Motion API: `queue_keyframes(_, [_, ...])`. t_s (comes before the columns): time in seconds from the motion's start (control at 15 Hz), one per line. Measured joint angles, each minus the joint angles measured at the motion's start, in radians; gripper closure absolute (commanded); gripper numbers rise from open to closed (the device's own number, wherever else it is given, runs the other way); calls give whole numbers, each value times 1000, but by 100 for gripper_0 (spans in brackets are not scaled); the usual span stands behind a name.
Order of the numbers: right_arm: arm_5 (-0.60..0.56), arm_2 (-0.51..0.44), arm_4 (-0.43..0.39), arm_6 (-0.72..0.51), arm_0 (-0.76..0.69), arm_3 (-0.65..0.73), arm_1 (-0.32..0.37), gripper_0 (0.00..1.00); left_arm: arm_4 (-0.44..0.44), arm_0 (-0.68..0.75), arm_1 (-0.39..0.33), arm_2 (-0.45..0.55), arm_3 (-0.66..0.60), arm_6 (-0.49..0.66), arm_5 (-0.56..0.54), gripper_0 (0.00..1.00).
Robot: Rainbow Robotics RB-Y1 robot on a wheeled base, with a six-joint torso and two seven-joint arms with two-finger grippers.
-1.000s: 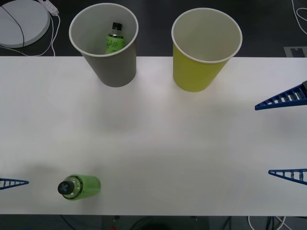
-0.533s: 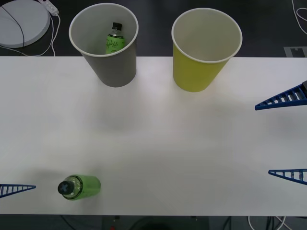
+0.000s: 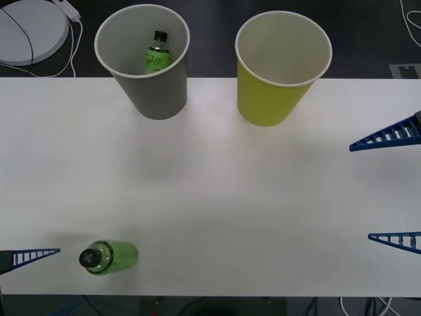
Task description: Put the can into the green bin and the plastic bottle into the gray bin
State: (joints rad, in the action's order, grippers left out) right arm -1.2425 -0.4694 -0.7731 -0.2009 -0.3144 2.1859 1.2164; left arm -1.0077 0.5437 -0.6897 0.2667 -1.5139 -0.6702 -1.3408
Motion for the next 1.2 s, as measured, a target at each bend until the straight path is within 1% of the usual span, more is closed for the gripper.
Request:
queue_keyframes(0.27, [0,0,0,0,0,0,0,0,-19,-19,41,-12,0,1,7,0])
queue_keyframes(1.2, [0,0,0,0,0,0,0,0,-17,-88,121,-100,1,-2,63,0])
